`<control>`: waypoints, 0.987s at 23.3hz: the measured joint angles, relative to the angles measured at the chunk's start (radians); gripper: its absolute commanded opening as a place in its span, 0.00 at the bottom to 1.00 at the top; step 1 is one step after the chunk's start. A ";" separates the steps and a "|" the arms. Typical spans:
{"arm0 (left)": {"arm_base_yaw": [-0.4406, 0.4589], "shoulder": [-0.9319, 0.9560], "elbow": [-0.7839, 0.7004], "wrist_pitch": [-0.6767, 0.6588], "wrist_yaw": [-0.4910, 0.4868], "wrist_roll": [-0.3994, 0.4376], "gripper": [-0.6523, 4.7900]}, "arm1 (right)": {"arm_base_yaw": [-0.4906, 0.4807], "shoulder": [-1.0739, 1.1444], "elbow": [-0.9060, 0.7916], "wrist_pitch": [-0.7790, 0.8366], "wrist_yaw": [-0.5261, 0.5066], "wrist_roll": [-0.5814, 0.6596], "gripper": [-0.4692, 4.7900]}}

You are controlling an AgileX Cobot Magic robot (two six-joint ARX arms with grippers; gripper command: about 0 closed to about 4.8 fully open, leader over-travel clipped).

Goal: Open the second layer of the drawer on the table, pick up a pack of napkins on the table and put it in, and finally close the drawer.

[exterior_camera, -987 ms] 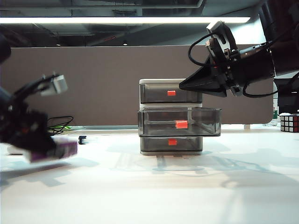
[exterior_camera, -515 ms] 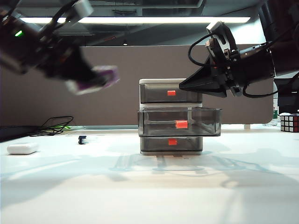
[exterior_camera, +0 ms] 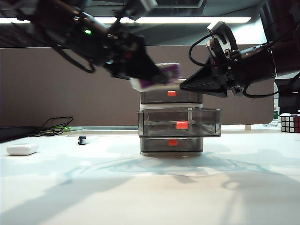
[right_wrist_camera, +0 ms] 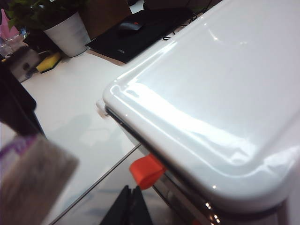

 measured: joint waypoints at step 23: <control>-0.075 0.133 0.055 0.047 0.003 0.000 0.76 | -0.024 -0.074 0.001 0.018 0.003 0.000 0.08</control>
